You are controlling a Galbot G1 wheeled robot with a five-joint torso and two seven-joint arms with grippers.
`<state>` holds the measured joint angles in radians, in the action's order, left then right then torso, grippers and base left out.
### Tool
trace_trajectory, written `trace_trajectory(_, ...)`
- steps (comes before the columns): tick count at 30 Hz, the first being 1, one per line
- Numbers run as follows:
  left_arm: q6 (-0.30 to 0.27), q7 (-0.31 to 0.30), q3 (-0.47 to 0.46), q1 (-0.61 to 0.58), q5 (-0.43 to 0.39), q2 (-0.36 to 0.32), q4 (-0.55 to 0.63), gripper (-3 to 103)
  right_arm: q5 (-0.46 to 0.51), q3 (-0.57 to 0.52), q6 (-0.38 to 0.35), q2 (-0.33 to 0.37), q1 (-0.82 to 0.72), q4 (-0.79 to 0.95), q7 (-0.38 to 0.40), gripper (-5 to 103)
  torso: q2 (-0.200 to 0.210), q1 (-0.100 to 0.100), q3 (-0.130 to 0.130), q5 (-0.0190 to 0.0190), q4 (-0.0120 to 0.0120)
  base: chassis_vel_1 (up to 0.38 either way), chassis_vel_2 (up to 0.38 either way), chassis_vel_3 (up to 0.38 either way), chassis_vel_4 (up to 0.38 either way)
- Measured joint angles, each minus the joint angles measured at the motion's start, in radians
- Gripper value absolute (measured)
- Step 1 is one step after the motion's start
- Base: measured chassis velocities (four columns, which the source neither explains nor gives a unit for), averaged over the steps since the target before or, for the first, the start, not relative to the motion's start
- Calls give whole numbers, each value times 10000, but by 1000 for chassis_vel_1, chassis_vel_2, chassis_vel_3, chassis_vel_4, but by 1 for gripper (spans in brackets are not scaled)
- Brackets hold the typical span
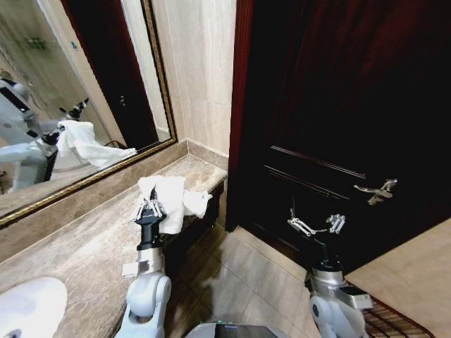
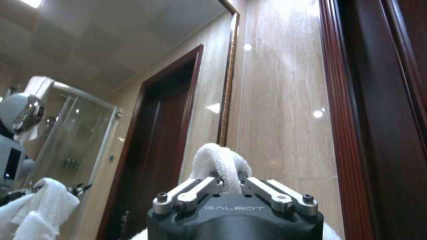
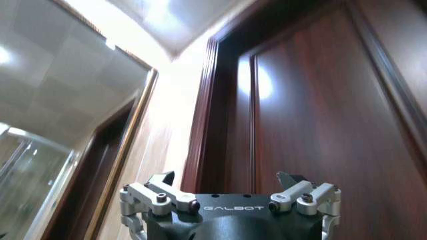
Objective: Discard the used towel into the hamper.
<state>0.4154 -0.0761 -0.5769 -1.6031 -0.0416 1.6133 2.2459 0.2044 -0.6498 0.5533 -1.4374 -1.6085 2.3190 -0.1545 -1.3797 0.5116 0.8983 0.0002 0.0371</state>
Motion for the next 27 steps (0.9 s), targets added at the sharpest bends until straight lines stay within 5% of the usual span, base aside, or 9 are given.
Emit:
trace_trajectory(13, -953, -6, -277, -1056, -769, -283, 1052, 6, 460, -525, -394, -417, -840, 965, 573, 100, 0, 0, 0, -2, -1, 0, 0, 0, 0)
trace_trajectory(21, -1005, 115, -165, -1073, -755, -190, 1079, 6, 410, -648, -892, -407, -983, 912, 1179, 100, 0, 0, 0, -2, 1, 0, 0, 0, 0)
trace_trajectory(27, -904, 264, 78, -806, -453, -1100, 921, 6, 674, -636, -755, -709, -1038, 748, 837, 100, 0, 1, 1, -3, -1, -15, -17, -14, -18)
